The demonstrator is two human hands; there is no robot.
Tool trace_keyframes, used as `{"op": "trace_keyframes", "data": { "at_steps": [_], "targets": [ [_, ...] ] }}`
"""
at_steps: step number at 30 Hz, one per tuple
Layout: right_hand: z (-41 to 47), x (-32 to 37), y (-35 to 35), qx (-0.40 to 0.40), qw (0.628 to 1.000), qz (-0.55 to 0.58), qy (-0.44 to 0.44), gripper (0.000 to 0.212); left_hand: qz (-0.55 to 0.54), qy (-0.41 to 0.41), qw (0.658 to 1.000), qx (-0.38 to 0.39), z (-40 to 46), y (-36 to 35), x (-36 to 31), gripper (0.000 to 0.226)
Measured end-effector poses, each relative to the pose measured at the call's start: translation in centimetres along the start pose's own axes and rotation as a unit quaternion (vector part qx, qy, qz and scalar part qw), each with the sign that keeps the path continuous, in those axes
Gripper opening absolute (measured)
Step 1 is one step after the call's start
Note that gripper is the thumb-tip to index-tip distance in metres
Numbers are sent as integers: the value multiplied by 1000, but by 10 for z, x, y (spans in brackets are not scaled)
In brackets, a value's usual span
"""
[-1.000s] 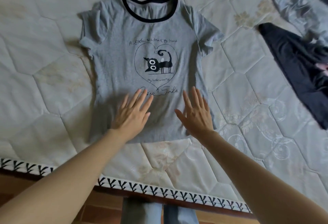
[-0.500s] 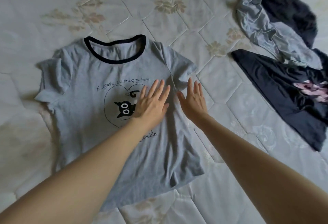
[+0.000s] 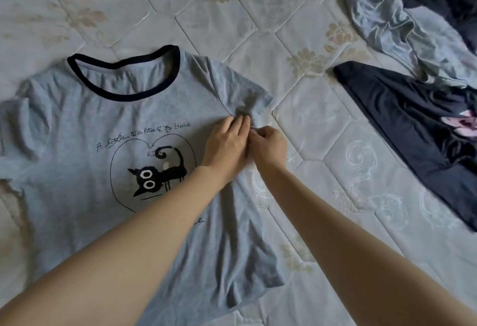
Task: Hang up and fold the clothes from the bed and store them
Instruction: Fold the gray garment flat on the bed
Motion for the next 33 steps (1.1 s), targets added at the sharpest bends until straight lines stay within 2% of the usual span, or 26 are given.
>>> {"op": "trace_keyframes", "data": {
  "at_steps": [6, 9, 13, 17, 19, 21, 23, 25, 27, 29, 31, 32, 33],
  "targets": [
    [-13, -16, 6, -32, 996, 59, -63, 27, 32, 46, 996, -63, -1, -14, -11, 44],
    [0, -9, 19, -68, 992, 89, -50, 15, 54, 57, 994, -72, 4, -21, -16, 35],
    [37, 20, 28, -51, 996, 63, -28, 29, 69, 66, 993, -70, 11, -22, -19, 35],
    [63, 45, 30, 7, 999, -30, -23, 20, -24, 88, 989, -114, 7, -12, -16, 40],
    [69, 56, 32, 7, 1000, -25, -14, 15, -65, 98, 983, -142, 3, -3, -18, 41],
    [69, 68, 31, 2, 1000, -3, -1, 13, -99, 127, 974, -157, 1, 6, -16, 53],
    [67, 81, 25, -1, 1000, 3, 28, 12, -195, 183, 948, -171, -4, 16, -7, 64],
    [62, 98, 16, -12, 997, -4, 70, 9, -341, 265, 881, -191, -14, 21, 7, 67],
    [55, 115, 4, -19, 992, -30, 117, 10, -481, 334, 780, -222, -24, 19, 23, 66],
    [47, 131, -16, -16, 984, -73, 159, 12, -616, 404, 638, -225, -33, 1, 42, 51],
    [37, 140, -38, -10, 972, -115, 203, 14, -753, 439, 455, -181, -39, -26, 46, 33],
    [32, 142, -50, -5, 965, -135, 227, 16, -800, 433, 384, -159, -41, -36, 44, 30],
    [28, 143, -61, 1, 956, -161, 247, 17, -823, 422, 354, -141, -44, -40, 43, 23]
  ]
}}
Point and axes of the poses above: each hand's wrist, its own z-axis towards the middle knuckle, its own y-axis out of the back of the hand, x = y × z, the point moved 8 cm from there along z, towards the middle knuckle, and after that the axes turned 7 degrees about x, right-handed, at the moved point
